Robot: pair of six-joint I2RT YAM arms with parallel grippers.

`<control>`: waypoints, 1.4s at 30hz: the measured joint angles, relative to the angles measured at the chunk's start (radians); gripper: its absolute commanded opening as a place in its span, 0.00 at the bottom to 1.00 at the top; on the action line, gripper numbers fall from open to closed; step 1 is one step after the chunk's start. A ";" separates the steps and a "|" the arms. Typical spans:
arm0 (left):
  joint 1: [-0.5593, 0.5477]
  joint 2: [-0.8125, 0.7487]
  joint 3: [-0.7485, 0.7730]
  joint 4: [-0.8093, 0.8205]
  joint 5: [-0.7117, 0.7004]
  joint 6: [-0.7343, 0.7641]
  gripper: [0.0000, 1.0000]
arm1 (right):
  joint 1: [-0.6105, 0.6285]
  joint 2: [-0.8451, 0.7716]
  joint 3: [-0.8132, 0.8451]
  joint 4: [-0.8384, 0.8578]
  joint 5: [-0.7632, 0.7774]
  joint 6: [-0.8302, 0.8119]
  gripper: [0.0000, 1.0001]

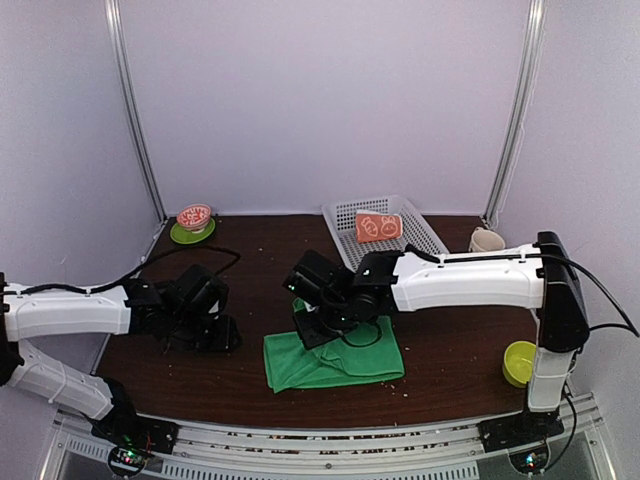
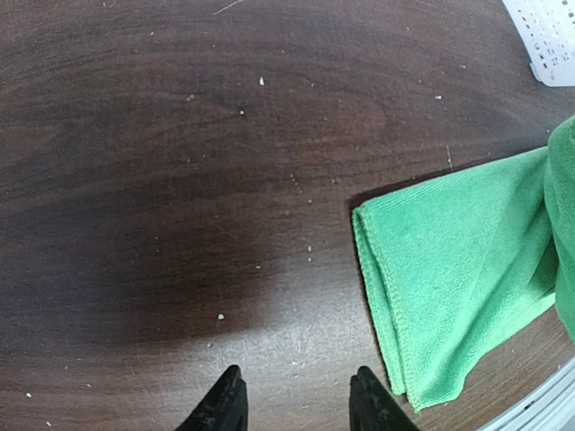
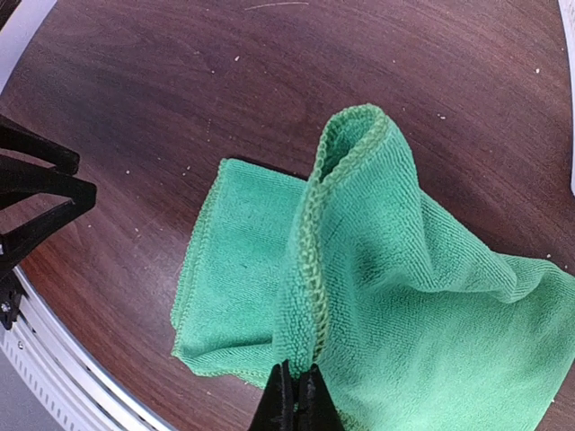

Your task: Roll the towels

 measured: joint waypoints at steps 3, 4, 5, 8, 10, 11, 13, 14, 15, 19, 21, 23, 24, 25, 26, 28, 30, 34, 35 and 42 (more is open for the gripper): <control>0.000 -0.004 0.000 0.000 -0.001 -0.001 0.40 | 0.005 0.015 0.021 -0.002 -0.007 0.006 0.00; 0.000 -0.005 0.000 0.000 -0.001 -0.001 0.40 | 0.006 0.023 0.027 -0.003 -0.010 0.008 0.00; 0.000 -0.005 -0.001 0.000 -0.001 -0.002 0.40 | 0.008 0.033 0.032 -0.005 -0.012 0.012 0.00; 0.000 -0.006 -0.007 0.003 -0.001 -0.005 0.40 | 0.016 0.069 0.049 -0.011 -0.021 0.021 0.00; 0.000 -0.006 -0.014 0.005 -0.001 -0.007 0.40 | 0.021 0.093 0.064 -0.020 -0.028 0.023 0.00; 0.000 -0.006 -0.018 0.005 -0.001 -0.008 0.40 | 0.021 0.101 0.069 -0.021 -0.032 0.023 0.00; 0.000 -0.006 -0.021 0.005 -0.001 -0.011 0.40 | 0.025 0.119 0.084 -0.027 -0.037 0.023 0.00; 0.000 -0.006 -0.023 0.007 -0.001 -0.011 0.40 | 0.025 0.127 0.093 -0.029 -0.043 0.023 0.00; 0.000 -0.008 -0.025 0.008 -0.001 -0.011 0.40 | 0.026 0.135 0.104 -0.033 -0.049 0.023 0.00; 0.000 -0.018 -0.035 0.010 -0.001 -0.015 0.40 | 0.027 0.163 0.151 -0.047 -0.074 0.020 0.00; 0.000 -0.025 -0.039 0.011 -0.001 -0.018 0.40 | 0.029 0.181 0.178 -0.051 -0.085 0.018 0.00; 0.000 -0.029 -0.043 0.015 -0.001 -0.021 0.40 | 0.032 0.197 0.197 -0.056 -0.097 0.016 0.00; 0.000 -0.031 -0.046 0.015 -0.001 -0.023 0.40 | 0.034 0.206 0.206 -0.057 -0.103 0.015 0.00; 0.000 -0.033 -0.049 0.015 -0.001 -0.024 0.40 | 0.036 0.214 0.211 -0.059 -0.108 0.014 0.05; 0.000 -0.035 -0.052 0.015 -0.001 -0.026 0.40 | 0.037 0.219 0.214 -0.061 -0.115 0.013 0.15; 0.000 -0.039 -0.057 0.015 0.000 -0.029 0.40 | 0.038 0.225 0.217 -0.064 -0.127 0.008 0.40; 0.000 -0.042 -0.061 0.015 0.000 -0.030 0.40 | 0.038 0.227 0.217 -0.066 -0.145 -0.005 0.58; 0.000 -0.046 -0.064 0.015 0.000 -0.034 0.40 | 0.040 0.210 0.208 -0.034 -0.176 -0.035 0.75; 0.000 -0.052 -0.064 0.014 -0.001 -0.034 0.40 | 0.040 0.190 0.195 -0.022 -0.180 -0.040 0.74; 0.000 -0.096 -0.056 0.014 0.008 -0.008 0.40 | -0.004 -0.146 -0.008 0.052 -0.153 -0.055 0.55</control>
